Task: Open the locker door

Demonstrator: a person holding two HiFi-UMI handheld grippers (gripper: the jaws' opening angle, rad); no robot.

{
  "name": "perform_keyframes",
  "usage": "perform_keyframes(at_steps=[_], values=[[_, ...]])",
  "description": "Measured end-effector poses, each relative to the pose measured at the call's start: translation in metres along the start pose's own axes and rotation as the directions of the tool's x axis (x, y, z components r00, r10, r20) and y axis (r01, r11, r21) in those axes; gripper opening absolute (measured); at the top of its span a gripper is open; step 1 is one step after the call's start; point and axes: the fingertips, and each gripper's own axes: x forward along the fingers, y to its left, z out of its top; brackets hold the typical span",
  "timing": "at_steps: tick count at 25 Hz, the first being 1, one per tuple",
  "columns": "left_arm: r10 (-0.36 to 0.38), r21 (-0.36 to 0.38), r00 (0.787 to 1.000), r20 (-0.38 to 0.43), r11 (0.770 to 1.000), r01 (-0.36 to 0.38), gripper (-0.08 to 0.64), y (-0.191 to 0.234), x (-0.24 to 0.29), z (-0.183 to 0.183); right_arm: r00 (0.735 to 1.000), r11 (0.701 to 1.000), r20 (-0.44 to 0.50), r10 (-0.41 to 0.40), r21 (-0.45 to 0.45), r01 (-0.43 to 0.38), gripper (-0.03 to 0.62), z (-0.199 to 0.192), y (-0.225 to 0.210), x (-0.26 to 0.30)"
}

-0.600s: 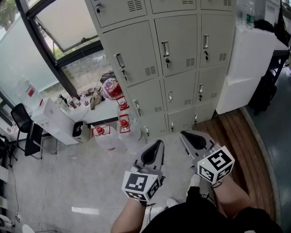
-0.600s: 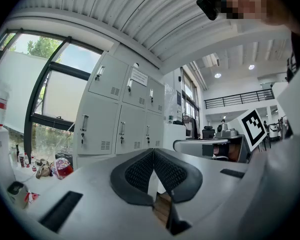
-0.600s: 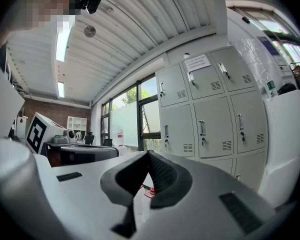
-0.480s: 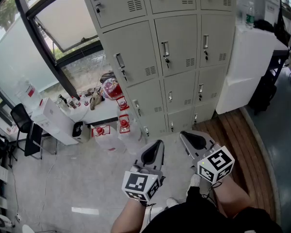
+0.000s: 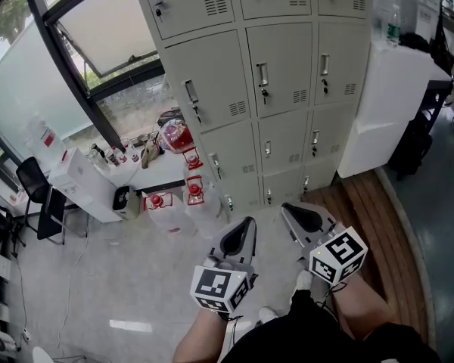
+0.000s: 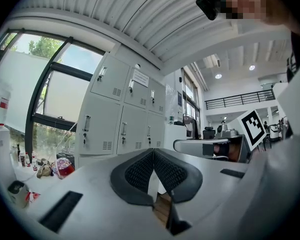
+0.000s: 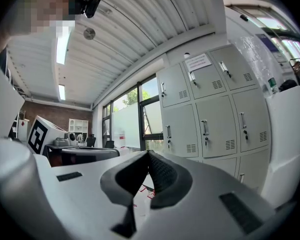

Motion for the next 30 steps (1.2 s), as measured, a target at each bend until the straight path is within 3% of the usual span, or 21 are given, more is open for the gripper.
perform_keyframes(at_steps=[15,30], values=[[0.041,-0.017,0.999,0.008,0.999,-0.041,0.017,0.016,0.000,-0.002,1.000,0.999,-0.014,0.026,-0.033,-0.026,0.054,0.003,-0.003,0.019],[0.060,-0.010,0.998,-0.001,0.998,-0.060,0.017,0.042,0.055,0.003,1.000,1.000,-0.001,0.031,0.006,-0.031,0.054,0.007,-0.059,0.060]])
